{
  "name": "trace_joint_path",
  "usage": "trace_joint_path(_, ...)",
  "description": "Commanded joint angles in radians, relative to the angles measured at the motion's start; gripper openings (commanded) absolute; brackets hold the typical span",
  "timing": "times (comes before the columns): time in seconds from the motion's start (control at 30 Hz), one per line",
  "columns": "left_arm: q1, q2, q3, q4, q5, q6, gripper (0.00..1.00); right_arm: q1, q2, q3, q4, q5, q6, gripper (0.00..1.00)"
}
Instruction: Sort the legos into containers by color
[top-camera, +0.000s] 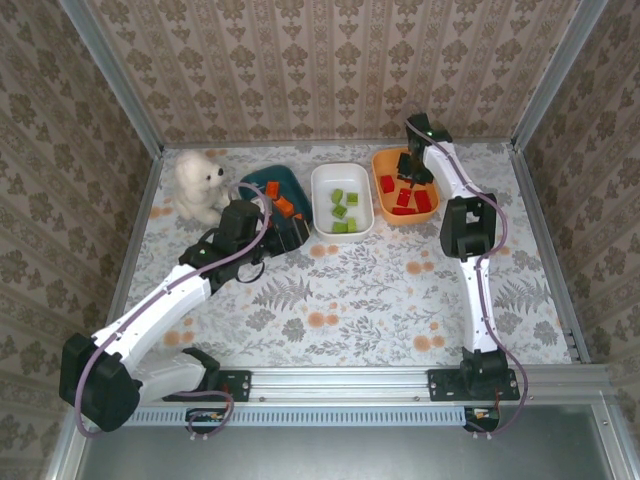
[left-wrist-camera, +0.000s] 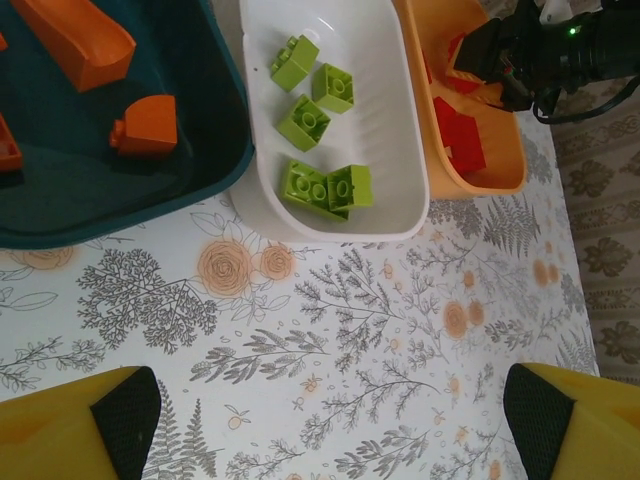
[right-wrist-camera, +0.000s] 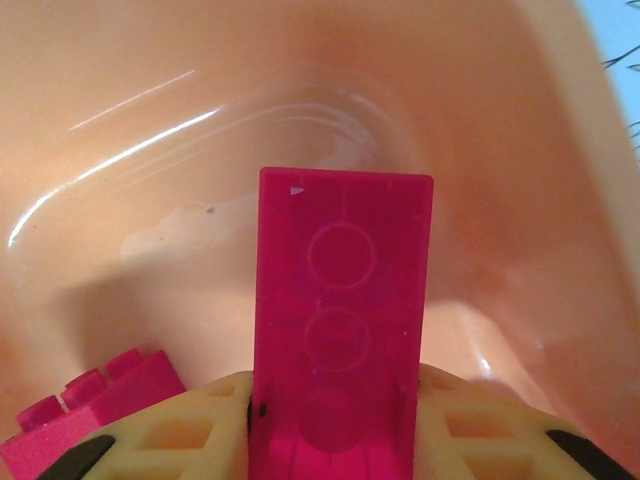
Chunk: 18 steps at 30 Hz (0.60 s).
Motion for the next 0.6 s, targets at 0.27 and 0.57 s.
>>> trace_joint_path(0.27,-0.002,-0.022,0.035,-0.053,-0.038,-0.011,0.93,0.038,-0.113,0.016,-0.019,0.008,0.011,0.58)
trace_joint_path(0.57,0.053,-0.129,0.006,-0.215,-0.066,0.012,0.95,0.128,-0.704,-0.651,0.382,0.131,0.041,1.00)
